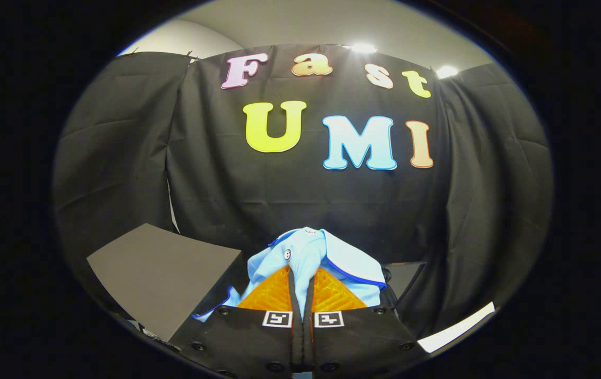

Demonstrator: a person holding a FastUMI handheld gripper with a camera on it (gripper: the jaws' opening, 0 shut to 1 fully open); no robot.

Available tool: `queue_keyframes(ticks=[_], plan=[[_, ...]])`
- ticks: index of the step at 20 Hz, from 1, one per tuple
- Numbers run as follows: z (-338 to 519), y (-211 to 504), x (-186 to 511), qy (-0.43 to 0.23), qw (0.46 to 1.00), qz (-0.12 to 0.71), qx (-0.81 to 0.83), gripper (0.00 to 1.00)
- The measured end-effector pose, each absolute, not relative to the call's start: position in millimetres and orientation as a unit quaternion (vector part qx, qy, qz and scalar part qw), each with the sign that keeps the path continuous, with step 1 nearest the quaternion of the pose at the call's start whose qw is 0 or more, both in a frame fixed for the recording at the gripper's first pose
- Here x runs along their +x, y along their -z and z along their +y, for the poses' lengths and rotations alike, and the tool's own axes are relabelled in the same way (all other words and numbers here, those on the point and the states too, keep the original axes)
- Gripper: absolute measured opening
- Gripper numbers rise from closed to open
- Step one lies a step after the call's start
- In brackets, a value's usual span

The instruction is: Put the clothes into the washing machine and then close the washing machine lid.

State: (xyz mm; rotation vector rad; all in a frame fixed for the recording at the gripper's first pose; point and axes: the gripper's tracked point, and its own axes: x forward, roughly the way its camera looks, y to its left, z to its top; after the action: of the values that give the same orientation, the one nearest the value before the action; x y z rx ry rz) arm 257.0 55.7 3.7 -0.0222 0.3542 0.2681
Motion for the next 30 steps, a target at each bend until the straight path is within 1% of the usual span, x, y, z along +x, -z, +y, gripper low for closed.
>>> queue_keyframes(ticks=[7,19,27,30], plan=[[36.9,37.9,257.3,-0.125,0.973,0.193,-0.019,0.01],[18.3,135.3,238.8,-0.117,0.955,0.273,-0.025,0.01],[6.4,187.9,230.3,-0.111,0.940,0.322,-0.023,0.02],[3.5,206.2,227.5,-0.108,0.934,0.340,-0.020,0.05]])
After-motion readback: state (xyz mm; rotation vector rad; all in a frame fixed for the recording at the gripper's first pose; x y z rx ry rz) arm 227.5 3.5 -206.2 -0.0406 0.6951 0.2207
